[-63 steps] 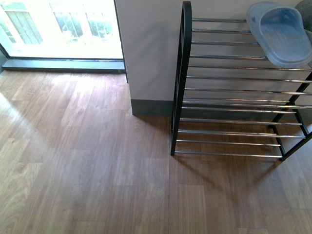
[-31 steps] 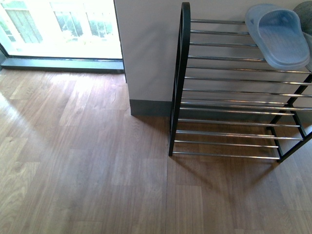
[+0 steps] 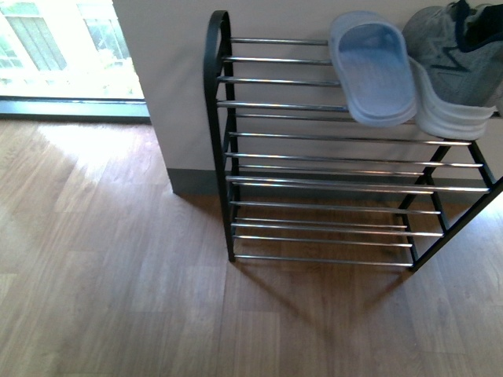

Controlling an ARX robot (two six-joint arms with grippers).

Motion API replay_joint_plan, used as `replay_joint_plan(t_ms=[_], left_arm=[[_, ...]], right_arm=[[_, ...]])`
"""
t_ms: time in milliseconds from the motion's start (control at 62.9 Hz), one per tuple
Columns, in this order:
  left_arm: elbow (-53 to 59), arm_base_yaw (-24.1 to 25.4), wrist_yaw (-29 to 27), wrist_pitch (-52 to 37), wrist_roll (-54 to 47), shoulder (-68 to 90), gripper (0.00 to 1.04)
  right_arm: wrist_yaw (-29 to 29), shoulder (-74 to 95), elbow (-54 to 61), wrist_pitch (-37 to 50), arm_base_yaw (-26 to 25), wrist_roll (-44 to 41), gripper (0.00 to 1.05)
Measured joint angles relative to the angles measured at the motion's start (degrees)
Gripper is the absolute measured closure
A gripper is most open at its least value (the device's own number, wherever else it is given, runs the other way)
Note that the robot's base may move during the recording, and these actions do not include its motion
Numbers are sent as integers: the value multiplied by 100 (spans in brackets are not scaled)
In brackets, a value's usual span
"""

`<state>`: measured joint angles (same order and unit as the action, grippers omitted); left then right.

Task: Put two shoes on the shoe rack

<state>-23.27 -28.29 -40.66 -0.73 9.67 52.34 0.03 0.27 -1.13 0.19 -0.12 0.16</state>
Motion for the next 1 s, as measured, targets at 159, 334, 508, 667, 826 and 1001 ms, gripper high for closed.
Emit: replay_joint_plan(t_ms=[159, 334, 508, 667, 826, 1001], left_arm=[[2, 0, 17, 0, -2, 24, 103], [2, -2, 9, 0, -2, 26, 103], [-166, 52, 122, -177, 671, 407, 103], [-1285, 216, 1305, -772, 973, 1954, 103], [-2712, 232, 2640, -647, 931, 3650, 103], [-4022, 229, 3080, -164, 699, 4975, 103]], right_arm=[[24, 9, 0, -9, 2, 0, 9], [17, 0, 0, -13, 2, -2, 9], [13, 0, 0, -13, 2, -2, 9], [0, 0, 0, -13, 2, 0, 9], [-2, 0, 0, -13, 2, 0, 9], [0, 0, 0, -13, 2, 0, 9]])
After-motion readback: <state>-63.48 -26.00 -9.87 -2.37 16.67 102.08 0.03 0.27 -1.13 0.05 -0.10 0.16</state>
